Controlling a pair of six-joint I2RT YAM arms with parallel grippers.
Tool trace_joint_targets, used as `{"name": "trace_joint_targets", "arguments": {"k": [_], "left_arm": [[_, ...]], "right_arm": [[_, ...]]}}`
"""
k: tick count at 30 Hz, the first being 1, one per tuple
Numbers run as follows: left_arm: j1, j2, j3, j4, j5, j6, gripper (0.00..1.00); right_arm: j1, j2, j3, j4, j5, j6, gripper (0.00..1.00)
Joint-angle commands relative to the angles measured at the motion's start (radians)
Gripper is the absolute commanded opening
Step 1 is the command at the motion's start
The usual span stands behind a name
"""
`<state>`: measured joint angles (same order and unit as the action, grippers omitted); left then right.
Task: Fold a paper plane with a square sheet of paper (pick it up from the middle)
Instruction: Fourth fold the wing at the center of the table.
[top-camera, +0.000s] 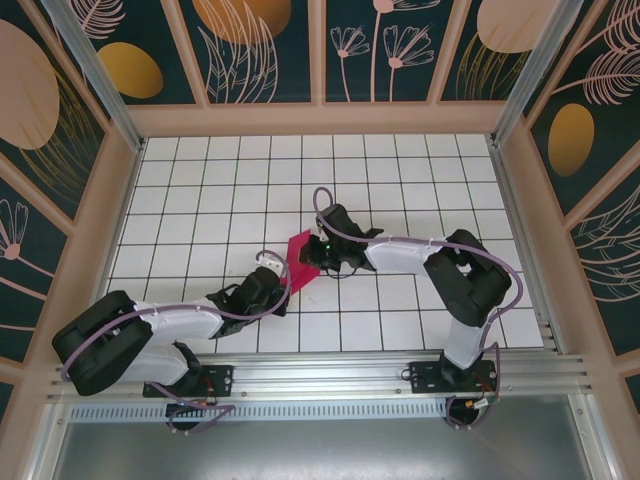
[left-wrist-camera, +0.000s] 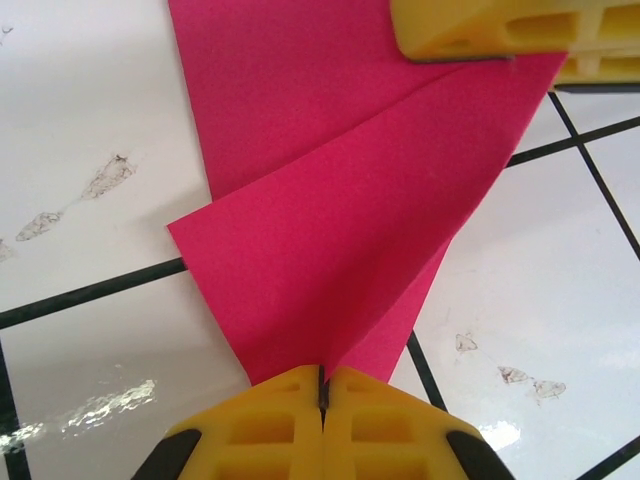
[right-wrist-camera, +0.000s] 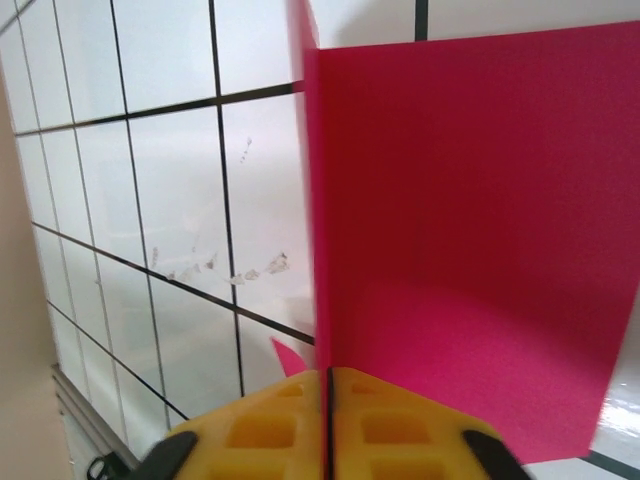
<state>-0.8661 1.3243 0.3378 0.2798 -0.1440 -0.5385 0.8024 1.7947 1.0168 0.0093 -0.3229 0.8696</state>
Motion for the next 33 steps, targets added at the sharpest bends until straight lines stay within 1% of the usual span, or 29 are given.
{"name": "trace_joint_targets", "arguments": {"k": [1,2,3,5,7,10,12,14,15,16,19,25,29,33], "left_arm": [[-0.002,-0.015,-0.004,0.015,-0.024,0.011,0.00],[-0.002,-0.017,-0.013,0.033,-0.019,0.010,0.00],[-0.002,-0.021,-0.023,0.049,-0.018,0.007,0.00],[-0.002,-0.038,-0.050,0.105,0.008,0.008,0.00],[0.000,-0.052,-0.073,0.154,0.040,0.013,0.00],[0.007,-0.051,-0.083,0.188,0.081,0.007,0.00],[0.024,-0.043,-0.089,0.209,0.122,-0.007,0.00],[0.042,-0.033,-0.101,0.256,0.179,-0.015,0.00],[0.045,-0.031,-0.106,0.268,0.185,-0.019,0.00],[0.047,-0.030,-0.114,0.285,0.190,-0.020,0.00],[0.050,-0.038,-0.131,0.315,0.199,-0.023,0.00],[0.052,-0.030,-0.128,0.300,0.204,0.001,0.00],[0.053,-0.007,-0.125,0.313,0.224,0.012,0.00],[0.053,0.011,-0.121,0.323,0.228,0.014,0.00]], "right_arm": [[0.004,-0.035,0.017,-0.041,0.019,-0.034,0.26],[0.004,-0.053,0.007,-0.037,0.019,-0.042,0.33],[0.004,-0.072,-0.005,-0.034,0.024,-0.052,0.37],[0.000,-0.129,-0.030,-0.037,0.050,-0.068,0.43],[-0.014,-0.189,-0.066,-0.047,0.081,-0.078,0.46],[-0.051,-0.284,-0.138,-0.022,0.099,-0.081,0.48],[-0.079,-0.328,-0.195,0.007,0.093,-0.079,0.44],[-0.106,-0.338,-0.242,0.054,0.040,-0.081,0.34],[-0.114,-0.326,-0.250,0.067,0.013,-0.080,0.29],[-0.117,-0.308,-0.248,0.067,0.007,-0.079,0.22],[-0.116,-0.223,-0.220,0.082,-0.031,-0.084,0.10],[-0.112,-0.052,-0.093,0.079,-0.067,-0.110,0.05],[-0.115,0.041,-0.017,0.049,-0.073,-0.147,0.05],[-0.127,0.108,0.004,0.009,-0.052,-0.177,0.05]]}}
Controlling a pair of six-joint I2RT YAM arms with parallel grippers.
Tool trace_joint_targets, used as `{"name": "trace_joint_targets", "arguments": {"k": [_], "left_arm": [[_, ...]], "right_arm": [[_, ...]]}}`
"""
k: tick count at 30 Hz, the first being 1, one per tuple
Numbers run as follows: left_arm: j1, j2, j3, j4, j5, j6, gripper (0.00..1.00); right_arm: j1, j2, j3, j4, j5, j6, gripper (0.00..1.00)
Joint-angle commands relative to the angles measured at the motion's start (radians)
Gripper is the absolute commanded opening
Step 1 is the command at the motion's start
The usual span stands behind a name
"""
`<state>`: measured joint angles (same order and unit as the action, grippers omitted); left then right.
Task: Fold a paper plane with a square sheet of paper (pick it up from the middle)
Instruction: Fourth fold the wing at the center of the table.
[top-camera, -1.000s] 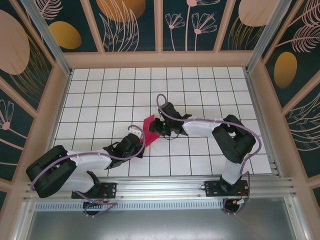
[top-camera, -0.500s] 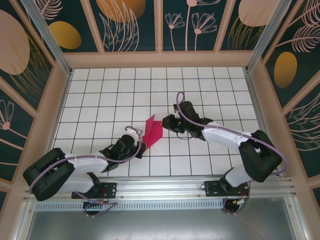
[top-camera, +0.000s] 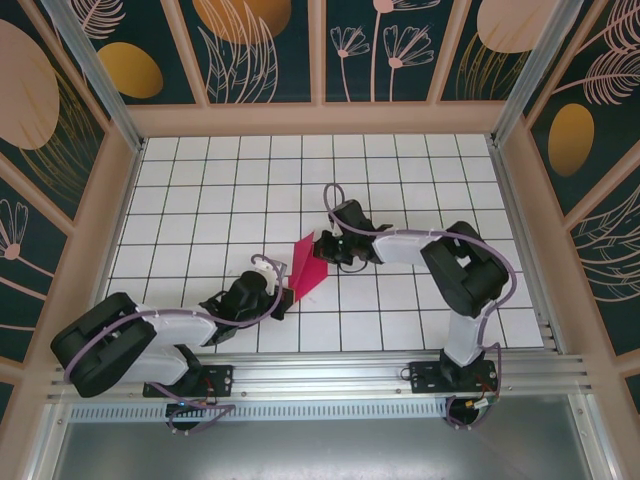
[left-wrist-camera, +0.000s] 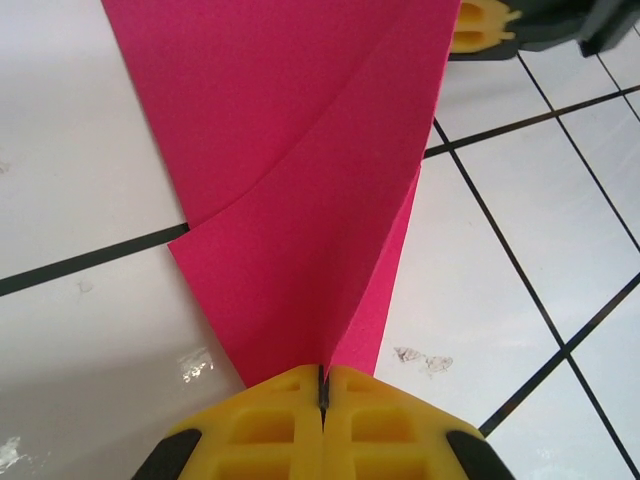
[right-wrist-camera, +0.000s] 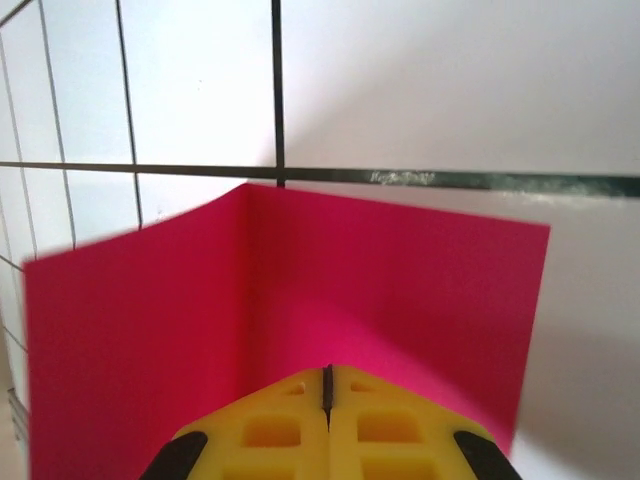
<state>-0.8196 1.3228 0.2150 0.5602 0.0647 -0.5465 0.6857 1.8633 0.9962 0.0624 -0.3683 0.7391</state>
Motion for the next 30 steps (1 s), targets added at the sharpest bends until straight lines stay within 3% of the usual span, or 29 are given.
{"name": "trace_joint_targets", "arguments": {"k": [1,6,17,27,30], "left_arm": [[0.007,0.014,0.004,0.045,0.022,0.023,0.00],[0.011,0.034,0.013,0.061,0.045,0.025,0.00],[0.015,0.096,0.052,0.104,0.114,0.066,0.00],[0.021,0.164,0.076,0.094,0.220,0.078,0.00],[0.023,0.181,0.085,0.095,0.240,0.076,0.00]], "right_arm": [[-0.014,0.048,0.024,-0.058,0.005,-0.049,0.05],[-0.017,0.035,-0.023,-0.093,0.061,-0.032,0.04],[-0.017,-0.156,-0.242,-0.031,0.136,0.093,0.04],[-0.052,-0.230,-0.138,-0.184,0.253,-0.071,0.16],[-0.091,-0.270,-0.142,-0.184,0.204,-0.108,0.17]]}}
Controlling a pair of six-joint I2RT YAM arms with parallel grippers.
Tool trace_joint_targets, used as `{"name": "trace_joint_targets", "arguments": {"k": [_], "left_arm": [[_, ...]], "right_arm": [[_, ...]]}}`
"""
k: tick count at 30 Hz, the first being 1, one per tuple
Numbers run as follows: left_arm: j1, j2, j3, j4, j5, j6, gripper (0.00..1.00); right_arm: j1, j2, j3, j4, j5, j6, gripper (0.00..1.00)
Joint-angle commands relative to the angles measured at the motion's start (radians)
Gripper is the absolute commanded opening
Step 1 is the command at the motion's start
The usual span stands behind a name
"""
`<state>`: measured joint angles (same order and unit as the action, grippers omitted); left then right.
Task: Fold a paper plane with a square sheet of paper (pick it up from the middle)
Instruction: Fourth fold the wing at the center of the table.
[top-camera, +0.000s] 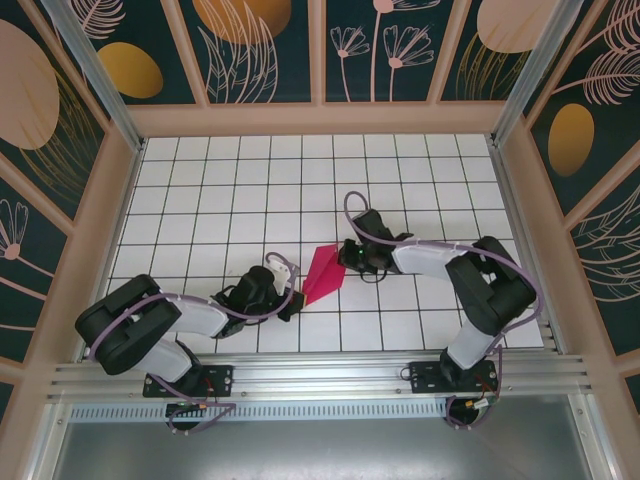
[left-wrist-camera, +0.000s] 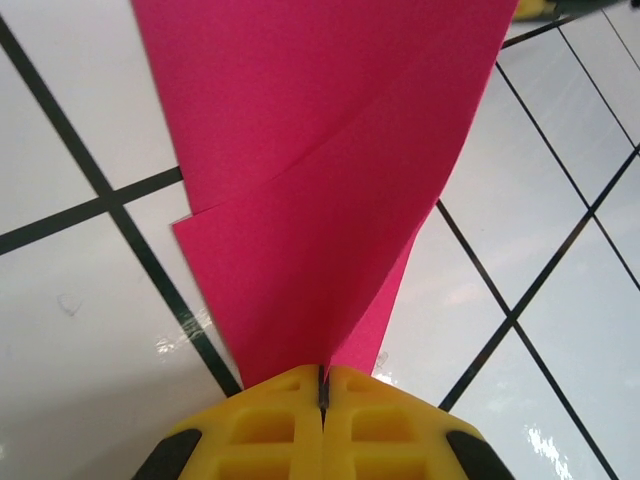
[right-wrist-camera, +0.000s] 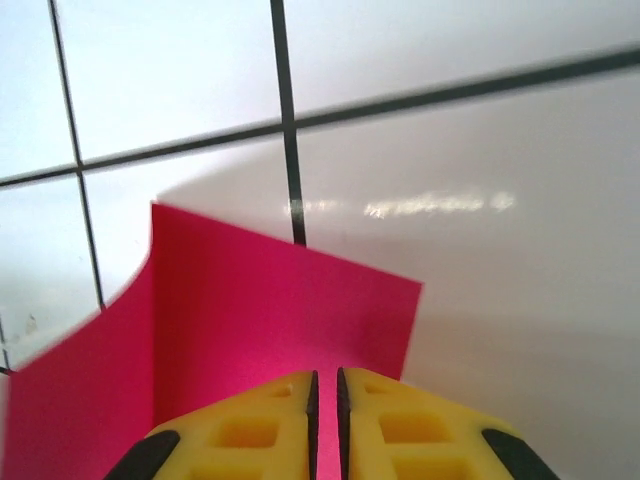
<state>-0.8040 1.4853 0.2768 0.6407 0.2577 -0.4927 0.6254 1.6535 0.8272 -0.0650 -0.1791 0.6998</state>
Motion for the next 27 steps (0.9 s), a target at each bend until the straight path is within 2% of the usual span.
{"name": "trace_joint_targets", "arguments": {"k": [1,6,13,23,27], "left_arm": [[0.007,0.023,0.026,0.016,0.052,0.019,0.00],[0.020,0.039,0.027,0.036,0.069,-0.032,0.00],[0.042,0.031,-0.022,0.131,0.091,-0.138,0.00],[0.049,0.074,-0.025,0.163,0.101,-0.176,0.00],[0.052,0.079,-0.030,0.169,0.100,-0.187,0.00]], "right_arm": [[-0.031,-0.077,0.016,-0.045,-0.003,-0.067,0.17],[-0.005,-0.158,-0.105,0.138,-0.161,0.009,0.12],[0.054,-0.091,-0.098,0.227,-0.281,0.022,0.08],[0.094,0.025,-0.041,0.328,-0.324,0.061,0.08],[0.094,0.059,-0.015,0.316,-0.313,0.061,0.07]]}}
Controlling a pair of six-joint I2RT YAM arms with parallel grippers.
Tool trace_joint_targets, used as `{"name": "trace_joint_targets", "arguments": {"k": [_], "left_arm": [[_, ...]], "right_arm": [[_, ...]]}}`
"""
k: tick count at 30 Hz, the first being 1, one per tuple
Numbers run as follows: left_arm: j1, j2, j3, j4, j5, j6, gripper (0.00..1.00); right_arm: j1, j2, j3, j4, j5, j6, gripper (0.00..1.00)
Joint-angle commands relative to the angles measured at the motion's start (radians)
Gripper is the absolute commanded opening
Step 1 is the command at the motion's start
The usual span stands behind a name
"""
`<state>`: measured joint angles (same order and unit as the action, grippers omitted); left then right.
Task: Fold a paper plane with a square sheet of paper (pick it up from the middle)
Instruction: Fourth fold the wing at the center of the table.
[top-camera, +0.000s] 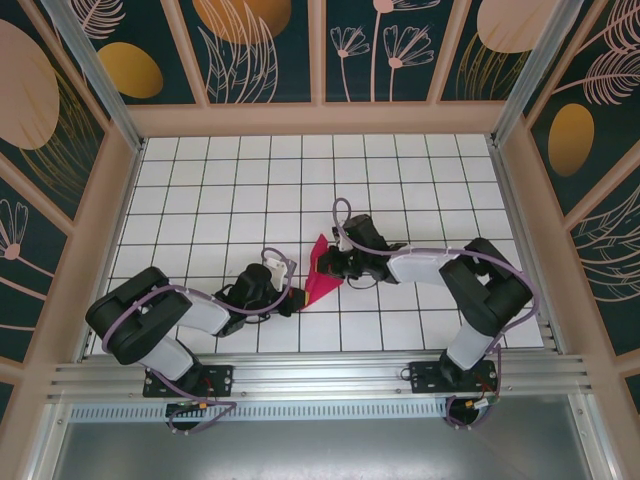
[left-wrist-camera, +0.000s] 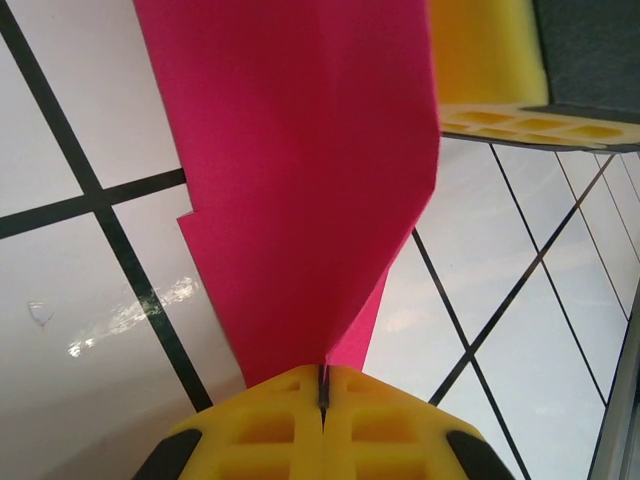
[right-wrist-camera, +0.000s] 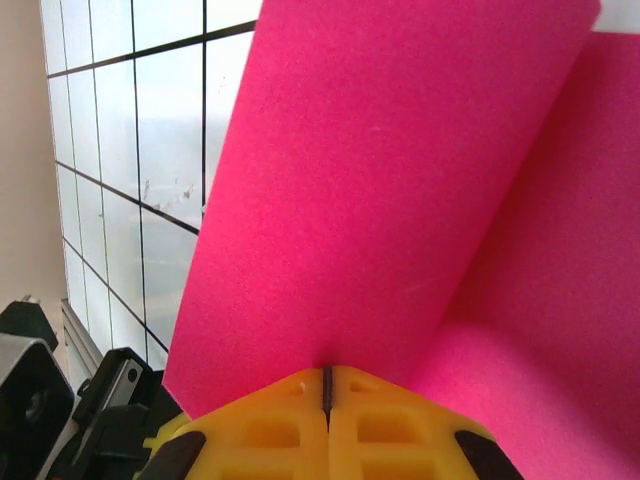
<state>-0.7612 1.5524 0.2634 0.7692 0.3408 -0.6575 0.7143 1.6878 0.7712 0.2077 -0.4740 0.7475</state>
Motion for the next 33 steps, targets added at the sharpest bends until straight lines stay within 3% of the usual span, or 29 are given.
{"name": "trace_joint_targets", "arguments": {"k": [1,7,13,16,33], "left_arm": [[0.012,0.012,-0.020,0.043,0.014,-0.028,0.00],[0.017,0.000,-0.041,0.059,-0.009,-0.066,0.00],[0.020,0.005,-0.034,0.059,-0.005,-0.095,0.00],[0.023,0.011,-0.042,0.087,-0.001,-0.129,0.00],[0.028,0.056,-0.038,0.108,0.022,-0.178,0.00]], "right_arm": [[0.005,0.031,0.047,0.032,-0.009,0.016,0.07],[0.004,-0.048,0.010,-0.002,0.065,0.002,0.07],[0.009,-0.127,-0.072,0.078,-0.034,-0.022,0.09],[0.026,-0.110,-0.072,0.110,-0.085,-0.036,0.09],[0.028,0.061,0.036,0.107,-0.057,-0.035,0.10]]}}
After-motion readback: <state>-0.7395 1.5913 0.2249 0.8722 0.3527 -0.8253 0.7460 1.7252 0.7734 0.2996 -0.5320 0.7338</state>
